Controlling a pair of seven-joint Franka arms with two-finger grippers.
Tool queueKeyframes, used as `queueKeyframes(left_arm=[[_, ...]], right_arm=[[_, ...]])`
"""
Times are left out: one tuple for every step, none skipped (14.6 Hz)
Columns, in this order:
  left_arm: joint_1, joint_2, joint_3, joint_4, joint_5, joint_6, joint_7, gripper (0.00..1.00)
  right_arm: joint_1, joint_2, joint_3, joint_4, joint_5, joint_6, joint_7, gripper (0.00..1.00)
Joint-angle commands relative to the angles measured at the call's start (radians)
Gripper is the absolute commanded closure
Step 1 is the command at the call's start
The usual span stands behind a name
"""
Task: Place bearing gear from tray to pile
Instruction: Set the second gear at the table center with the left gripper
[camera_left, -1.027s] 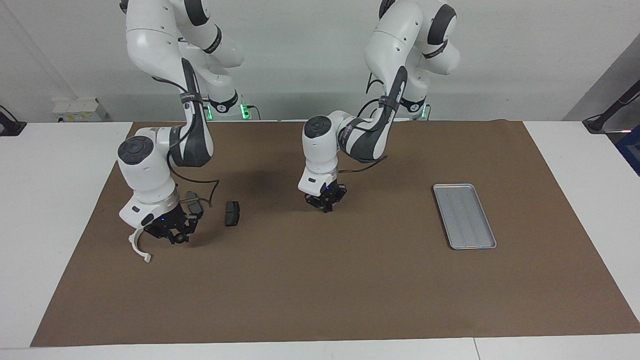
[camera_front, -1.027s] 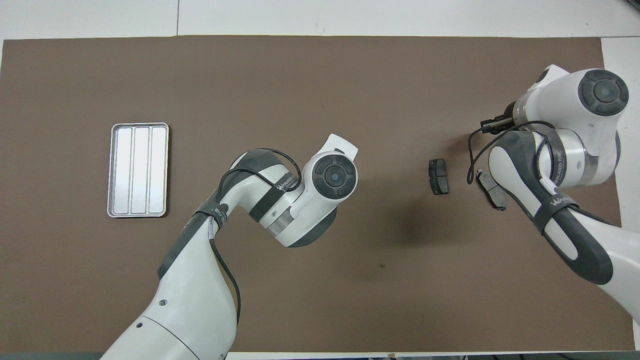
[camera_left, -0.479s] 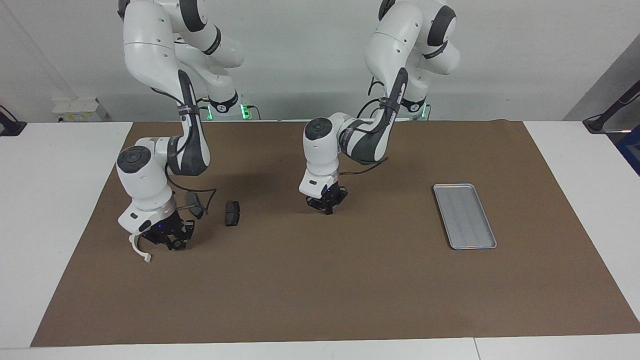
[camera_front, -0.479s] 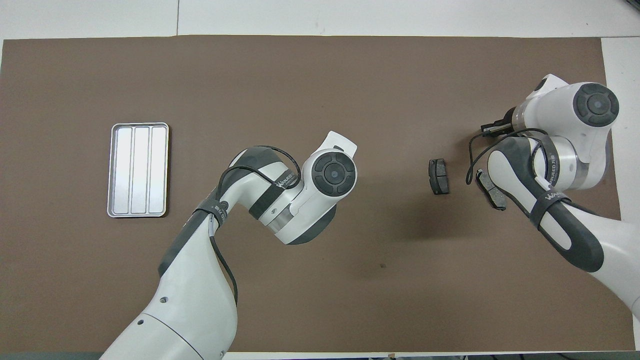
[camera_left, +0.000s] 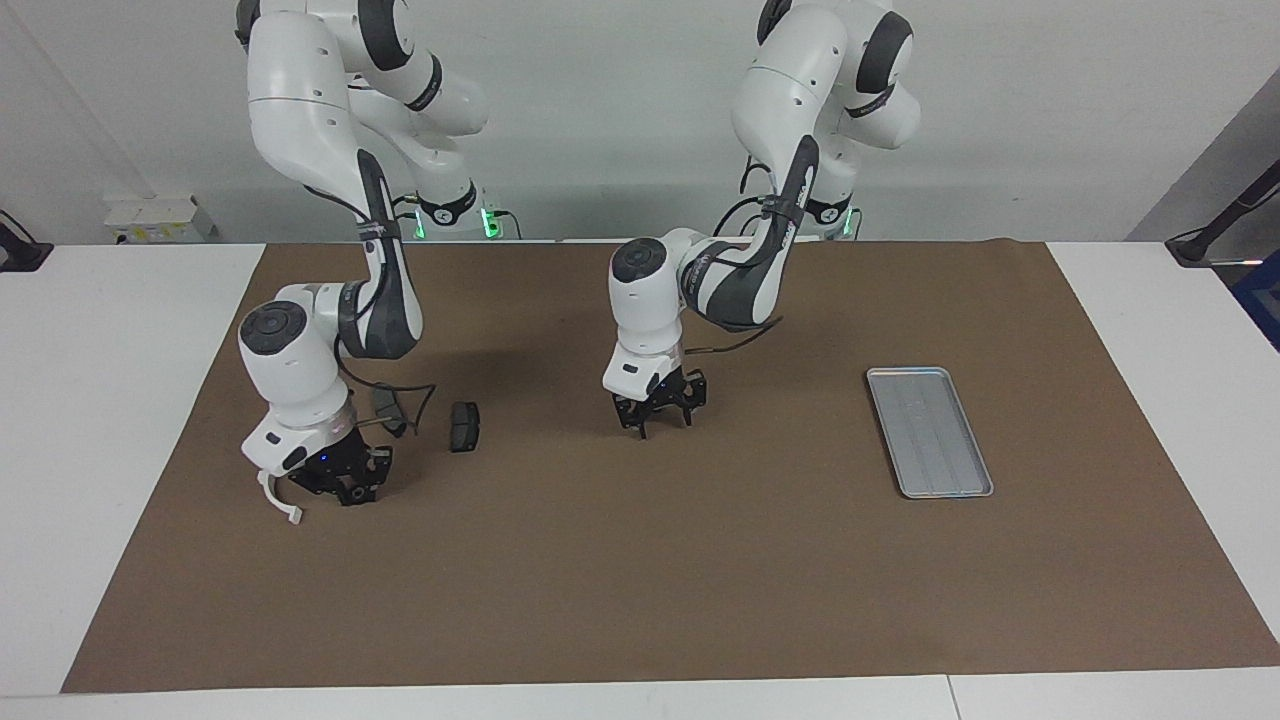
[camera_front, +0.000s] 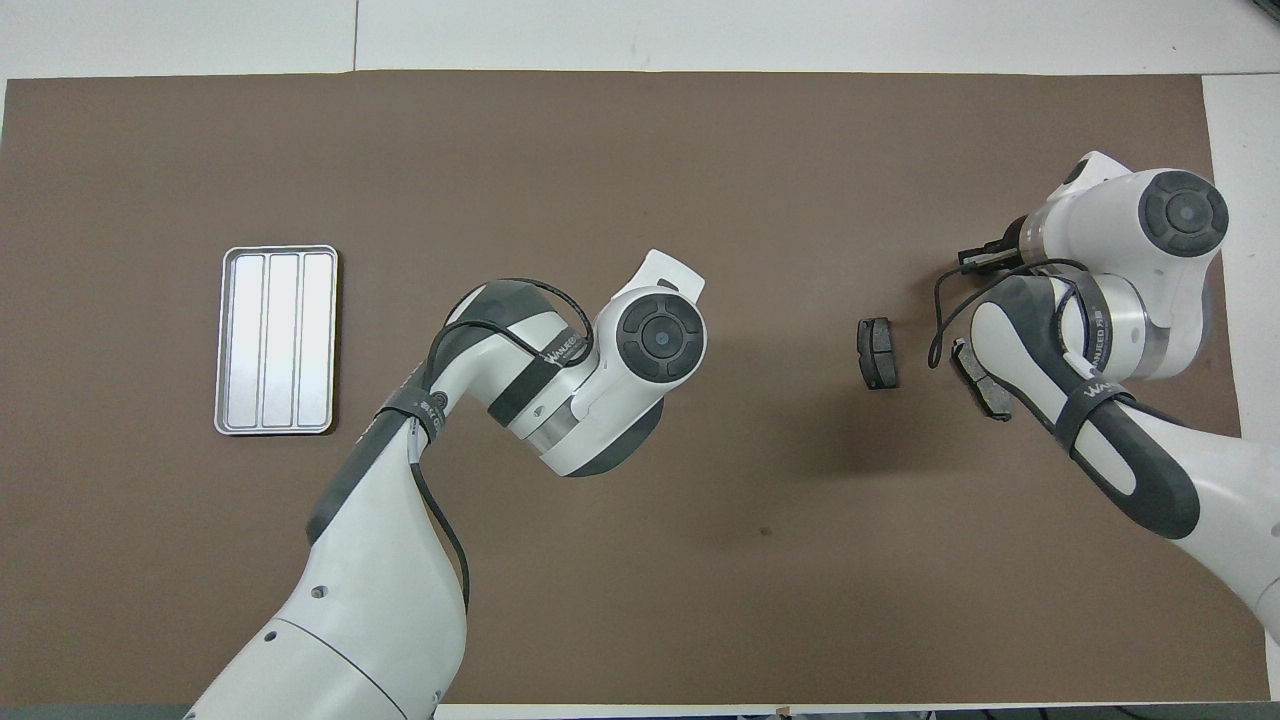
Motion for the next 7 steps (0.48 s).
queueKeyframes(left_arm=[[0.062,0.013,-0.008,0.104,0.013,-0.091,0.055,0.0],[0.085,-0.001,-0.013,0.118,0.01,-0.124,0.077,0.0],[0.109,-0.004,-0.016,0.13,0.004,-0.155,0.098,0.0],[0.132,-0.009,-0.019,0.154,-0.009,-0.175,0.13,0.0],[0.151,-0.029,-0.014,0.164,-0.036,-0.195,0.17,0.0],[0.18,-0.064,-0.014,0.162,-0.07,-0.209,0.234,0.0],[0.217,-0.11,-0.013,0.15,-0.102,-0.229,0.313,0.0]], right_arm=[[-0.019,0.005,0.018,-0.001,-0.003,0.021,-0.022,0.09],[-0.009,-0.004,0.018,0.005,-0.004,0.009,-0.019,0.0],[-0.001,-0.015,0.018,0.008,-0.003,-0.005,-0.017,0.0],[0.008,-0.032,0.02,0.009,-0.003,-0.029,-0.01,0.0],[0.03,-0.047,0.018,0.023,-0.004,-0.067,0.005,0.0],[0.048,-0.062,0.02,0.043,-0.004,-0.125,0.037,0.0],[0.073,-0.079,0.02,0.066,-0.004,-0.182,0.079,0.0]])
